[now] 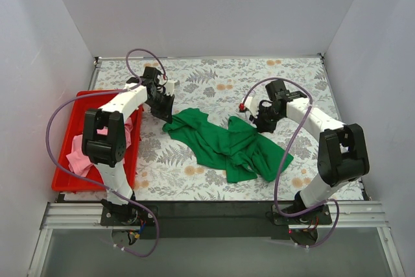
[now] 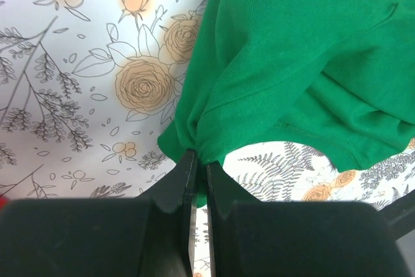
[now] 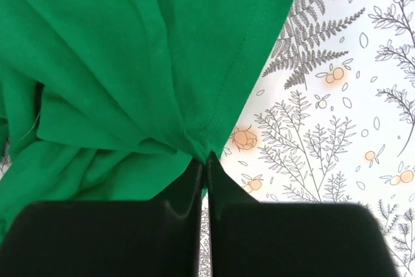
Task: Fold and stack the t-shirts
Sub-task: Flatten the tshirt out
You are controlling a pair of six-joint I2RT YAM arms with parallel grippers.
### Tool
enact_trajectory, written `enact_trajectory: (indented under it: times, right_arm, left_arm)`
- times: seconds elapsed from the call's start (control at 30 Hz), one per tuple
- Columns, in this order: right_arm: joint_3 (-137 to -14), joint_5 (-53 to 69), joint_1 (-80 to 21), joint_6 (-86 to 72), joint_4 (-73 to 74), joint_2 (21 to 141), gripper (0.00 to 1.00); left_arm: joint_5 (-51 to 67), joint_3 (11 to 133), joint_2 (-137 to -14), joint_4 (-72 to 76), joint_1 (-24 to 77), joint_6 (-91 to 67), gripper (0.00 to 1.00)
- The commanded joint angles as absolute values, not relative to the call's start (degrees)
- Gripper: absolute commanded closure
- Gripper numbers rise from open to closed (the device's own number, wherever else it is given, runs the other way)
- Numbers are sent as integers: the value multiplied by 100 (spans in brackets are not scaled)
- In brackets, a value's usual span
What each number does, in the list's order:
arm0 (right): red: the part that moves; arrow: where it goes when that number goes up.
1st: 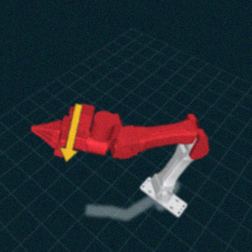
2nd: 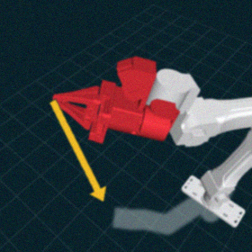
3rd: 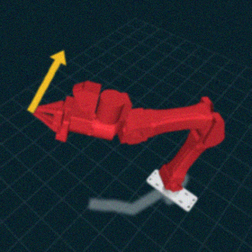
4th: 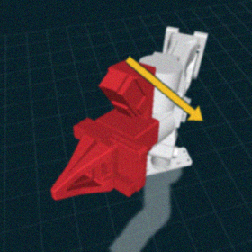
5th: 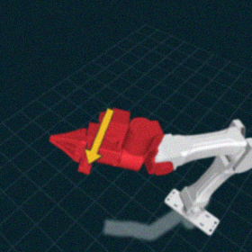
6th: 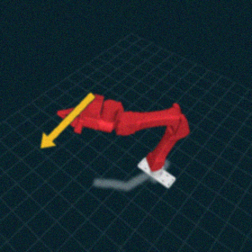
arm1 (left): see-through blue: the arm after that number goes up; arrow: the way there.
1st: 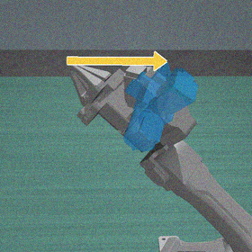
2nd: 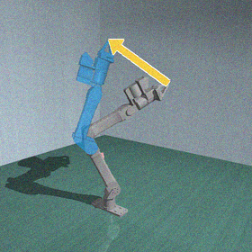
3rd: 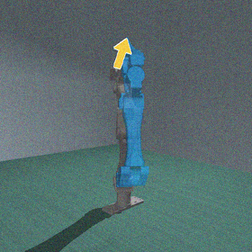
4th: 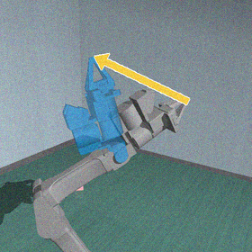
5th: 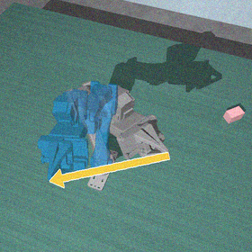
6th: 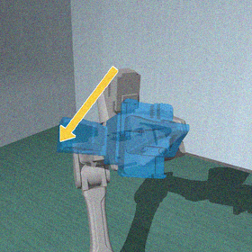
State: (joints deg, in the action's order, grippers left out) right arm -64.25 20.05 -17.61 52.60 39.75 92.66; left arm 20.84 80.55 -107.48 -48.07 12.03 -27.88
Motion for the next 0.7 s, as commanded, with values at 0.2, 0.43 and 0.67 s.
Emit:
enact_trajectory:
  times: [0.2,0.43,0.67]
  right_arm:
    - [-7136,1740,-847,5440,4323,8412,99]
    - [-7577,1486,-115,5985,5720,7973,99]
    - [-6690,1038,-53,6521,6468,7348,99]
  left_arm:
    - [1985,9253,-10460,-4904,1046,-2585,100]
    - [2936,8092,-9055,-5623,1862,-1189,100]
    - [1988,5408,-7226,-7013,2373,888,86]
